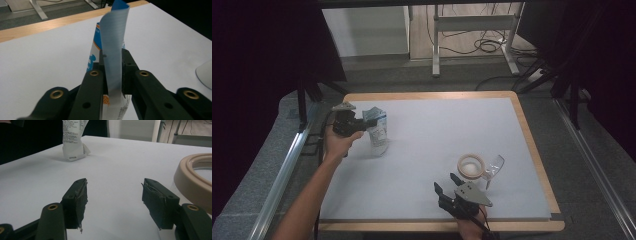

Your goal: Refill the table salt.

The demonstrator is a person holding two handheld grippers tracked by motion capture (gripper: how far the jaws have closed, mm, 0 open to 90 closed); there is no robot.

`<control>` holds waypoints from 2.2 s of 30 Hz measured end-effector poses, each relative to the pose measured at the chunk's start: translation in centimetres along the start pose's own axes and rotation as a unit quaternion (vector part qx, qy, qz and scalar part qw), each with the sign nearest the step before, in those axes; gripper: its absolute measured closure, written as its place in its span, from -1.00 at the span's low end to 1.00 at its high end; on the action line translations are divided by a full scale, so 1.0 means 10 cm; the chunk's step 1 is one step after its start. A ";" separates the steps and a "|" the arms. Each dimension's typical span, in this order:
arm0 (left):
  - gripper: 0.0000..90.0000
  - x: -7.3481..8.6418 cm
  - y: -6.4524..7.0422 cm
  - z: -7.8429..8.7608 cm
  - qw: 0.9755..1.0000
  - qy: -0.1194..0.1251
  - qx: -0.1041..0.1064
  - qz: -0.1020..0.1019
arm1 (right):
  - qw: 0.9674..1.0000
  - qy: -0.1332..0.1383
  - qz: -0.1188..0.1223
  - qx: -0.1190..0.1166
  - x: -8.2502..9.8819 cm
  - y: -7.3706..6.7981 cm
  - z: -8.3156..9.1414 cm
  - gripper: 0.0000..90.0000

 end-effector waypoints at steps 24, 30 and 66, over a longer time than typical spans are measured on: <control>-0.38 0.05 0.09 -0.08 1.000 0.002 0.006 -0.014 | 1.000 0.003 -0.002 0.001 -0.01 0.01 0.02 -0.17; -0.51 0.10 0.15 -0.03 1.000 0.008 0.007 -0.023 | 1.000 0.007 0.001 0.001 -0.02 0.02 0.03 -0.17; -0.59 1.02 0.68 0.12 1.000 -0.011 -0.003 -0.029 | 0.998 -0.004 0.018 -0.054 -0.13 0.32 0.27 0.44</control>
Point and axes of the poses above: each handheld gripper's, and its own axes: z roughly backward along the jaws, x roughly out of its underside, y roughly to its right, the point moved 1 cm from there along -z, roughly forward along the jaws, and after that the axes turned 4 degrees about x, right-handed, at the moved point
